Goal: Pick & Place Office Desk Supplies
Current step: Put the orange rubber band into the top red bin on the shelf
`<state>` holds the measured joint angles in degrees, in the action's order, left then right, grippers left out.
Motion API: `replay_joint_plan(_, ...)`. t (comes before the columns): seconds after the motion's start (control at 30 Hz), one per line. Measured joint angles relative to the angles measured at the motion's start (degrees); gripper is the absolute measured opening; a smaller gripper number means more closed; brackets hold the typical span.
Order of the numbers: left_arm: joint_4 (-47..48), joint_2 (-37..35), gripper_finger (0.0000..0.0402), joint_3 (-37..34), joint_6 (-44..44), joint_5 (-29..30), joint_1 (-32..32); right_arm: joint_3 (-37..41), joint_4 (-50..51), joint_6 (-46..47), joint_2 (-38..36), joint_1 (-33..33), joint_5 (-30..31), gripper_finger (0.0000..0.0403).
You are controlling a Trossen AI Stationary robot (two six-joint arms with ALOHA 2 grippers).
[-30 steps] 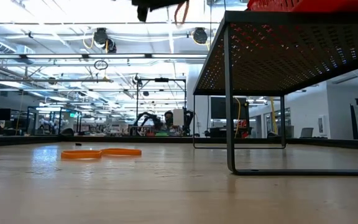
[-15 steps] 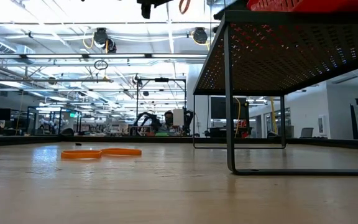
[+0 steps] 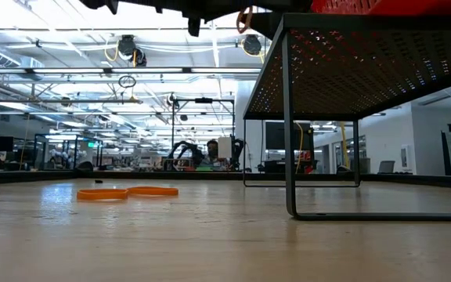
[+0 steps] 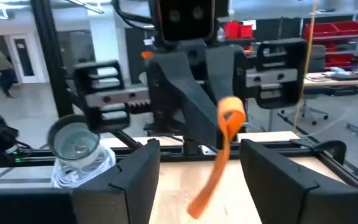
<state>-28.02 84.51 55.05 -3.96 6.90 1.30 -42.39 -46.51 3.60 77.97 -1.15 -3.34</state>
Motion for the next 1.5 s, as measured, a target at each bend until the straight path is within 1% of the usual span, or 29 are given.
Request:
replay_joint_plan(0.17, -1.7, 0.0, 0.0002, 0.0, -0.1, -0.2, 0.0, 0.0, -0.8, 0.0, 1.2, 0.0, 0.2, 0.021)
replay_joint_plan(0.27, -3.4, 0.0, 0.0005, 0.0, 0.0, -3.0, -0.1, 0.0, -2.1, 0.1, 1.6, 0.0, 0.2, 0.021)
replay_joint_plan(0.4, -3.2, 0.0, 0.0002, 0.0, 0.0, -3.7, -0.1, 0.0, -2.1, 0.2, 1.7, 0.0, 0.2, 0.0196)
replay_joint_plan(0.53, -3.3, 0.0, 0.0007, 0.0, 0.1, -3.7, -0.1, 0.0, -2.2, 0.0, 1.7, 0.0, 0.2, 0.0153)
replay_joint_plan(0.8, -3.4, 0.0, 0.0007, 0.0, 0.7, -3.7, -0.1, 0.0, -2.1, 0.0, 1.7, 0.0, 0.2, 0.002)
replay_joint_plan(0.83, -3.5, 0.0, 0.0008, 0.0, 0.8, -3.7, -0.1, 0.0, -2.1, -0.1, 1.7, 0.0, 0.1, 0.001)
replay_joint_plan(1.03, -3.5, 0.0, 0.0003, 0.0, 1.8, -3.7, -0.1, 0.0, -2.0, -1.4, 1.7, 0.0, 0.2, 0.0005)
replay_joint_plan(1.1, -3.5, 0.0, 0.0008, 0.0, 2.8, -2.4, 0.1, 0.0, -1.7, -1.5, 1.7, 0.0, 0.2, 0.0002)
replay_joint_plan(1.17, -3.5, 0.0, 0.0029, 0.0, 2.9, -0.3, 0.3, -0.1, -1.2, -1.5, 1.7, 0.0, 0.2, 0.0003)
replay_joint_plan(1.33, -4.2, -0.1, 0.0123, 0.0, 2.1, 4.9, 1.1, -0.1, 0.3, -1.9, 1.7, 0.0, 0.2, 0.0001)
replay_joint_plan(1.5, -5.5, -0.9, 0.0205, 0.0, 2.5, 5.7, 1.1, -0.1, 3.7, -3.2, -0.4, 0.0, 0.2, 0.0001)
